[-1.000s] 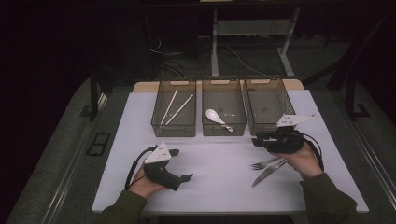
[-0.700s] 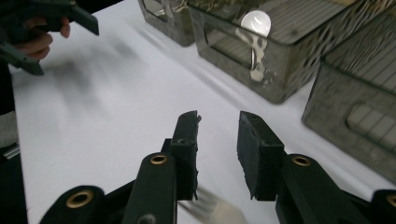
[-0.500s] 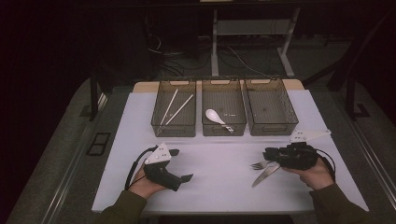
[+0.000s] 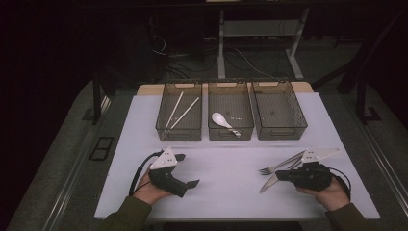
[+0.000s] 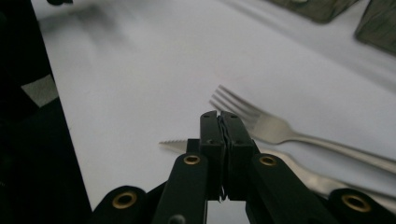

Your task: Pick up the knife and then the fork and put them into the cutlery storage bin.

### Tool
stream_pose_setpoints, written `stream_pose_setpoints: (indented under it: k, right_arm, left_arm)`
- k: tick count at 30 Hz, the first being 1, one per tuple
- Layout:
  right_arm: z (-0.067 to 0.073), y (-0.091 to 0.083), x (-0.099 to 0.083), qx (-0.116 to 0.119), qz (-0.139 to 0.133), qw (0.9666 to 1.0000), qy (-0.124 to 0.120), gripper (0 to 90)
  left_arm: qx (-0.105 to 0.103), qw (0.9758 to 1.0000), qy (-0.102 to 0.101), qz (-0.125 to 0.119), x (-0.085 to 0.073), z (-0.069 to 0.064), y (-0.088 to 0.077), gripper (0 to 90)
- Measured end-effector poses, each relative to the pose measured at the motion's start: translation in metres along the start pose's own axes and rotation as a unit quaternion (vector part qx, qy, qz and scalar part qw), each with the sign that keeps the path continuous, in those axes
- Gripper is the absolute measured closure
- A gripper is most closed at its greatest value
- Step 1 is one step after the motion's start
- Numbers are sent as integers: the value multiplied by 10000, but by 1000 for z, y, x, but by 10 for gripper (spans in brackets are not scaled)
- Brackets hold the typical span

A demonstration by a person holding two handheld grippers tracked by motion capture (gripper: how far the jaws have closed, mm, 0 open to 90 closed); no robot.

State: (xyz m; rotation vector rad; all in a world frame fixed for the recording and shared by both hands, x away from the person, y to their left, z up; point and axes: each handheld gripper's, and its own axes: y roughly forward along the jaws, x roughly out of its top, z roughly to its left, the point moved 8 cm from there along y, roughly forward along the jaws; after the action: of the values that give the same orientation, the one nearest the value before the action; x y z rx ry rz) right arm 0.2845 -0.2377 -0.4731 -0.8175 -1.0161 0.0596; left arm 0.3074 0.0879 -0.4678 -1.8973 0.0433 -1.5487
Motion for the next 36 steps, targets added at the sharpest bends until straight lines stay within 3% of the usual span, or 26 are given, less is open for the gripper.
stream_pose_setpoints:
  k: [14, 25, 36]
  right_arm:
    - [7, 28, -8, 164, 416, 9990, -55, 895]
    - [4, 44, 0, 195, 500, 9986, -37, 895]
    - [-5, 54, 11, 36, 504, 9987, -100, 895]
  left_arm:
    - [1, 10000, -62, -3, 0, 1, 0, 0]
    - [4, 10000, -58, -1, -1, 1, 0, 0]
    - [8, 10000, -51, 1, 0, 1, 0, 0]
